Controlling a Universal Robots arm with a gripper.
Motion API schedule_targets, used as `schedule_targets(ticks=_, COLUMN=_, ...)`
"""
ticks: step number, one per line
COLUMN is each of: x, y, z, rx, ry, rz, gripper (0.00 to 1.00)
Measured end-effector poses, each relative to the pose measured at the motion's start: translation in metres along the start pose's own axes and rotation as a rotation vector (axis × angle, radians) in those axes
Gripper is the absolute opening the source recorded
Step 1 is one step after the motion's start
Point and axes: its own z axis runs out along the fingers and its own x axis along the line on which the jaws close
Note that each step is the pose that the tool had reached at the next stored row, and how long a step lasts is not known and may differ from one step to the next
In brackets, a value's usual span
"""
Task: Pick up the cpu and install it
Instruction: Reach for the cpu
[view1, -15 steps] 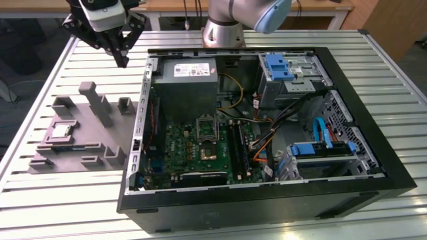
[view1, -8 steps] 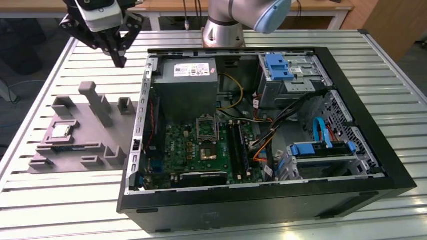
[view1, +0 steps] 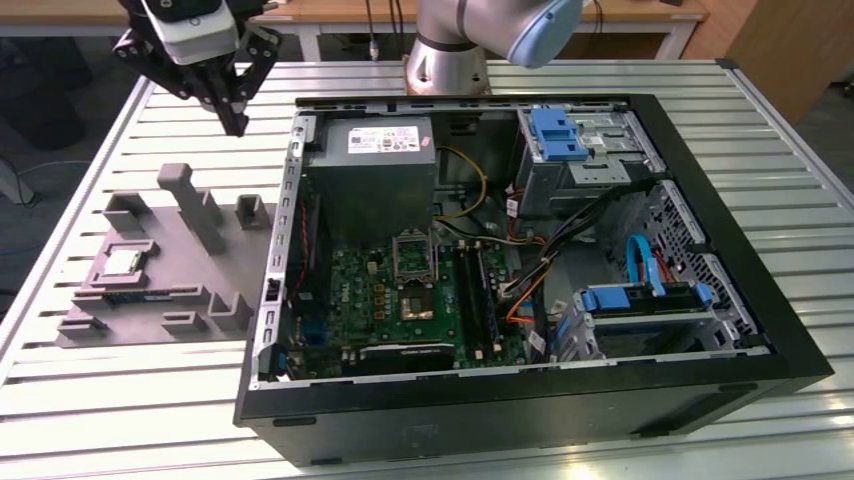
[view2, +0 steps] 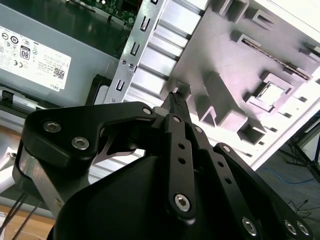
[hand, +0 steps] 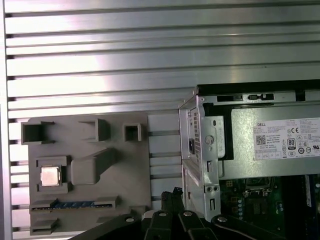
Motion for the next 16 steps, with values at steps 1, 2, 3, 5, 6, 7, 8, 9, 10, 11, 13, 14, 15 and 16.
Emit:
schedule_targets(ticks=1, x=0.0006, y=0.0, z=0.0001, rx=-0.0001, ry=-0.0001, rz=0.0, gripper=0.11)
schedule_targets(ticks=2, x=0.0011, y=-0.0001, z=0.0001, rx=-0.0001, ry=0.0, rz=0.0, gripper=0.11)
schedule_targets(ticks=3, x=0.0017, y=-0.0001, z=0.0001, rx=-0.0001, ry=0.0, rz=0.0, gripper=0.11)
schedule_targets(ticks=5, x=0.0028, y=-0.0002, z=0.0002, rx=-0.0001, ry=-0.0001, rz=0.0, gripper=0.11)
schedule_targets(ticks=6, x=0.0034, y=-0.0003, z=0.0002, rx=0.0, ry=0.0, rz=0.0, gripper=0.11)
schedule_targets(ticks=7, x=0.004, y=-0.0003, z=0.0002, rx=-0.0001, ry=0.0, rz=0.0, gripper=0.11)
schedule_targets(ticks=8, x=0.0045, y=-0.0004, z=0.0002, rx=0.0, ry=0.0, rz=0.0, gripper=0.11)
schedule_targets(ticks=9, x=0.0051, y=-0.0004, z=0.0003, rx=0.0, ry=0.0, rz=0.0, gripper=0.11)
schedule_targets(ticks=10, x=0.0057, y=-0.0005, z=0.0003, rx=-0.0001, ry=-0.0001, rz=0.0, gripper=0.11)
schedule_targets(ticks=11, x=0.0063, y=-0.0005, z=0.0004, rx=-0.0001, ry=0.0, rz=0.0, gripper=0.11)
schedule_targets(ticks=13, x=0.0075, y=-0.0006, z=0.0004, rx=-0.0001, ry=0.0, rz=0.0, gripper=0.11)
schedule_targets(ticks=14, x=0.0081, y=-0.0006, z=0.0005, rx=-0.0001, ry=-0.0001, rz=0.0, gripper=0.11)
schedule_targets(ticks=15, x=0.0087, y=-0.0007, z=0.0005, rx=0.0, ry=0.0, rz=0.0, gripper=0.11)
schedule_targets(ticks=16, x=0.0093, y=-0.0007, z=0.0005, rx=0.0, ry=0.0, rz=0.0, gripper=0.11)
